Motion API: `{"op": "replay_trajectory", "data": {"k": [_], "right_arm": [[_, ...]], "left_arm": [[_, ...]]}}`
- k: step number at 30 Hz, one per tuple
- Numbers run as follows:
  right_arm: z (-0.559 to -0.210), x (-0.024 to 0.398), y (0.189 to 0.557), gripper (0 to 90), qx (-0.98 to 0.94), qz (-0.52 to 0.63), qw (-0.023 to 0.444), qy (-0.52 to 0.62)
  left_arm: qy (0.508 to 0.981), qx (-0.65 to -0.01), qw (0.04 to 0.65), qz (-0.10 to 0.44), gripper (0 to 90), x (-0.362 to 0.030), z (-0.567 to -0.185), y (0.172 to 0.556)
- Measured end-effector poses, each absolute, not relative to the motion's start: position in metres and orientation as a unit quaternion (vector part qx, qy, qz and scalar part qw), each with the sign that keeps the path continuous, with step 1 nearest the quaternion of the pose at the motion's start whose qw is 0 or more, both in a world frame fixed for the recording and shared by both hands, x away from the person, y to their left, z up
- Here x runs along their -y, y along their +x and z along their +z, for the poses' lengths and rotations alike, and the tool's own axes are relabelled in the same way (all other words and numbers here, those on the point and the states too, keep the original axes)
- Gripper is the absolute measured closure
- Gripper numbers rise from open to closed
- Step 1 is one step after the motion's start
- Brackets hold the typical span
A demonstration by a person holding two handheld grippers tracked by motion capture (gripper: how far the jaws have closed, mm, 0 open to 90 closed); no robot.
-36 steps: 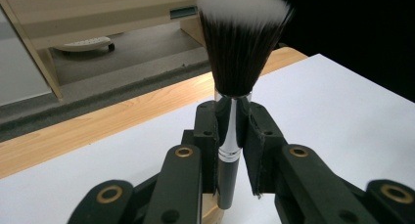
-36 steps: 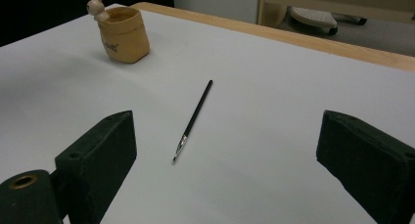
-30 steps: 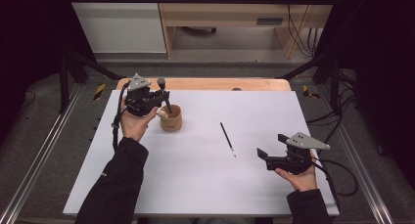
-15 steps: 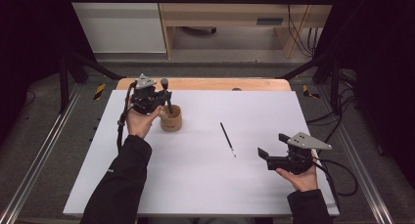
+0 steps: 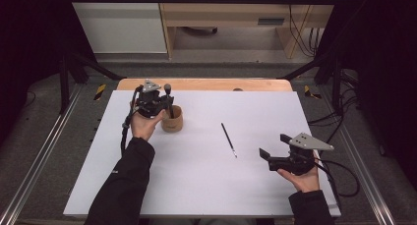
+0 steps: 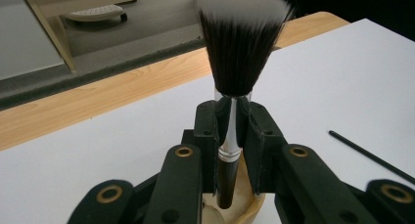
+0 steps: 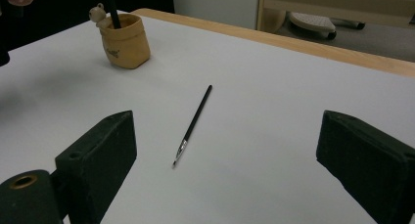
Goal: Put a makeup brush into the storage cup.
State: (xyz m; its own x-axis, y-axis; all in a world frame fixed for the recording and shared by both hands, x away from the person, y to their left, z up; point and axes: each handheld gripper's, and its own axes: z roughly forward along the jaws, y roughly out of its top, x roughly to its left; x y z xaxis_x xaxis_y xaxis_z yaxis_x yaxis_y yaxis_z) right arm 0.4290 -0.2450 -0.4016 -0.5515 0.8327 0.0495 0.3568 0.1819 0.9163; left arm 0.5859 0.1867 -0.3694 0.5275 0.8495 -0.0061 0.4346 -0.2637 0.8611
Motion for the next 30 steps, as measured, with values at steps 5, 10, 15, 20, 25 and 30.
{"op": "replay_trajectory", "data": {"k": [5,10,15,20,25,30], "right_arm": [[-0.402,0.245,0.429,8.3,-0.731,0.492,0.240,0.408],[-0.403,0.244,0.429,8.0,-0.732,0.491,0.239,0.407],[-0.403,0.244,0.429,8.0,-0.732,0.492,0.239,0.406],[-0.403,0.244,0.429,7.9,-0.733,0.492,0.239,0.405],[-0.403,0.243,0.429,7.8,-0.733,0.492,0.239,0.405],[-0.404,0.242,0.429,7.6,-0.734,0.490,0.237,0.406]], "left_arm": [[0.759,-0.428,0.432,0.233,76.5,-0.188,-0.377,0.586],[0.763,-0.429,0.425,0.230,76.5,-0.187,-0.383,0.586],[0.766,-0.431,0.420,0.226,76.5,-0.186,-0.388,0.587],[0.767,-0.433,0.416,0.225,76.4,-0.185,-0.391,0.587],[0.771,-0.433,0.411,0.222,76.4,-0.184,-0.393,0.586],[0.774,-0.432,0.408,0.217,75.8,-0.183,-0.394,0.584]]}}
